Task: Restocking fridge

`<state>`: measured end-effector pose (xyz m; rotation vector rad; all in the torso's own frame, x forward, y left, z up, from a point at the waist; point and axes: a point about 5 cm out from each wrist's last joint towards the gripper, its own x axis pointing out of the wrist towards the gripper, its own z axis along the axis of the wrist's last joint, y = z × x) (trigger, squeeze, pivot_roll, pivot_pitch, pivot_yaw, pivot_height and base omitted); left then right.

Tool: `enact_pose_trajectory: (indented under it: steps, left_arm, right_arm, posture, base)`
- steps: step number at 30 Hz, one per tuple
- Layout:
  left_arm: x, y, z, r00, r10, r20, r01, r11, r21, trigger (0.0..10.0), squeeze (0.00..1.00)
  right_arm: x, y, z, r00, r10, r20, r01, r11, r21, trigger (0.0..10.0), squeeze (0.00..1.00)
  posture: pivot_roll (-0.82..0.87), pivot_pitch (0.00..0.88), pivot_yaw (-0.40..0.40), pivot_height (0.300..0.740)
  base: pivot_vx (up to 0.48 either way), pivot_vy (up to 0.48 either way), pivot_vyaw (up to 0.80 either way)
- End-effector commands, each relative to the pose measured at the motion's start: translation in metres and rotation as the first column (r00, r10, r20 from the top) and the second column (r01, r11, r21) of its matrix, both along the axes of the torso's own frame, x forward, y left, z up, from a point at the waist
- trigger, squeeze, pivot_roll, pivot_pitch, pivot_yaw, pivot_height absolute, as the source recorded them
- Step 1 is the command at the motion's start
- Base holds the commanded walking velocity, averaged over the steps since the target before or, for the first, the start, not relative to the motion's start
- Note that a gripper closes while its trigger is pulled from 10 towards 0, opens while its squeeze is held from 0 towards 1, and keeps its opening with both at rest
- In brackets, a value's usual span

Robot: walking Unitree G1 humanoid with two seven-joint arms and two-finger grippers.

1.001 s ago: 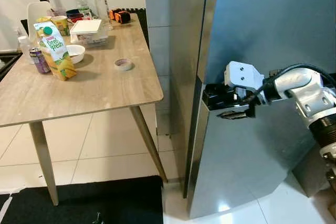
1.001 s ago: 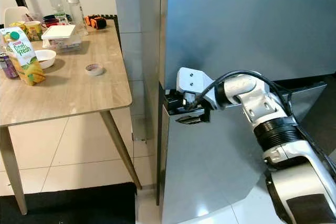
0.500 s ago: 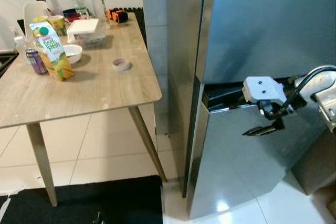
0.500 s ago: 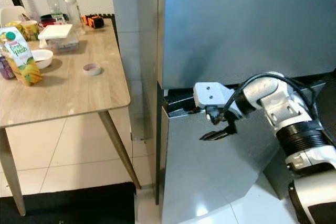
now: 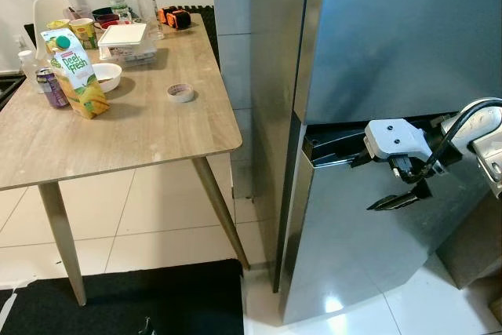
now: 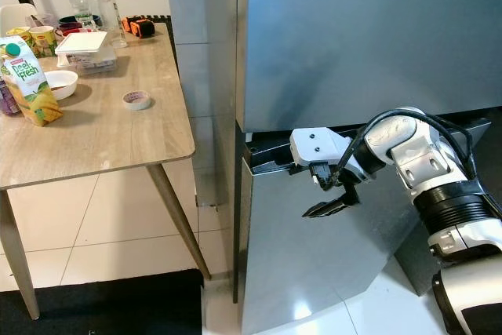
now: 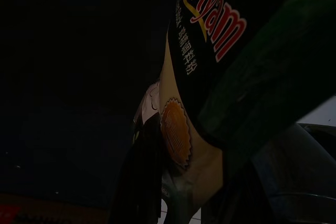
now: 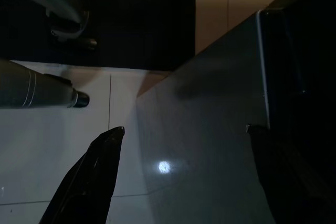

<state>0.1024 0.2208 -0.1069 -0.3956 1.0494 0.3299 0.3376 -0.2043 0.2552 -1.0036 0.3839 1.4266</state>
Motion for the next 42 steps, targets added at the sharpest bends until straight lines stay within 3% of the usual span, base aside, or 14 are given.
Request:
enact_pose_trajectory:
  steps: [1,4,9,10,12,13,17,22,28,33,37,42]
  left_arm:
    - [-0.002,-0.002,-0.001,1.000,-0.002,-0.006,0.002,1.000,-0.005,10.0,0.00]
    - [-0.002,-0.003,-0.001,1.000,0.000,-0.007,0.000,1.000,-0.008,10.0,0.00]
    - [-0.003,-0.005,-0.002,1.000,0.002,-0.007,-0.002,1.000,-0.012,10.0,0.00]
    - [-0.003,-0.005,-0.002,1.000,0.004,-0.007,-0.004,1.000,-0.014,10.0,0.00]
    - [-0.003,-0.005,-0.002,1.000,0.004,-0.007,-0.004,1.000,-0.014,10.0,0.00]
    - [-0.003,-0.006,-0.002,1.000,0.006,-0.006,-0.006,1.000,-0.016,10.0,0.00]
    - [-0.003,-0.007,-0.002,1.000,0.008,-0.007,-0.008,1.000,-0.018,10.0,0.00]
    - [-0.004,-0.008,-0.003,1.000,0.010,-0.010,-0.010,1.000,-0.021,10.0,0.00]
    - [-0.004,-0.008,-0.003,1.000,0.011,-0.011,-0.011,1.000,-0.021,10.0,0.00]
    - [-0.005,-0.006,-0.002,1.000,0.015,-0.010,-0.015,1.000,-0.017,10.0,0.00]
    - [-0.005,-0.006,-0.002,1.000,0.015,-0.010,-0.015,1.000,-0.017,10.0,0.00]
    - [-0.005,-0.005,-0.002,1.000,0.013,-0.012,-0.013,1.000,-0.016,10.0,0.00]
  right_arm:
    - [-0.001,0.000,0.005,1.000,0.004,0.012,-0.004,1.000,0.031,10.0,0.00]
    - [0.004,0.004,0.012,0.998,-0.011,0.064,0.005,0.994,0.105,10.0,0.00]
    - [0.008,0.000,0.012,0.996,-0.040,0.081,0.033,0.995,0.095,10.0,0.00]
    - [0.011,-0.007,0.006,0.992,-0.086,0.097,0.085,0.996,0.023,10.0,0.00]
    - [0.011,-0.007,0.006,0.992,-0.086,0.097,0.085,0.996,0.023,10.0,0.00]
    - [0.014,-0.014,-0.001,0.986,-0.124,0.114,0.131,0.990,-0.049,10.0,0.00]
    - [0.014,-0.020,-0.006,0.982,-0.152,0.112,0.164,0.980,-0.109,10.0,0.00]
    - [0.006,-0.026,-0.012,0.992,-0.113,0.049,0.120,0.977,-0.177,10.0,0.00]
    - [0.001,-0.025,-0.011,0.997,-0.070,0.015,0.072,0.983,-0.170,10.0,0.00]
    - [-0.021,-0.040,-0.003,0.999,0.027,-0.039,-0.035,0.973,-0.228,10.0,0.00]
    - [-0.026,-0.041,0.004,0.999,0.036,-0.035,-0.042,0.977,-0.209,10.0,0.00]
    - [-0.036,-0.034,0.024,0.997,0.078,-0.007,-0.078,0.994,-0.073,10.0,0.00]
  posture:
    - [-0.09,0.000,-0.009,0.740]
    - [-0.09,0.000,-0.009,0.740]
    - [-0.10,0.000,-0.015,0.740]
    - [-0.10,0.000,-0.020,0.740]
    - [-0.10,0.000,-0.020,0.740]
    - [-0.10,0.000,-0.020,0.740]
    - [-0.10,0.000,-0.023,0.740]
    - [-0.10,0.000,-0.025,0.740]
    - [-0.10,0.000,-0.026,0.740]
    - [-0.10,0.000,-0.032,0.740]
    - [-0.10,0.000,-0.032,0.740]
    - [-0.10,0.000,-0.032,0.740]
  base:
    - [0.000,0.000,0.00]
    - [0.000,0.000,0.00]
    - [0.000,0.000,0.00]
    - [0.000,0.000,0.00]
    - [0.000,0.000,0.00]
    - [0.000,0.000,0.00]
    - [0.000,0.000,0.00]
    - [0.000,0.000,0.00]
    - [0.000,0.000,0.00]
    - [0.000,0.000,0.00]
    - [0.000,0.000,0.00]
    - [0.000,0.000,0.00]
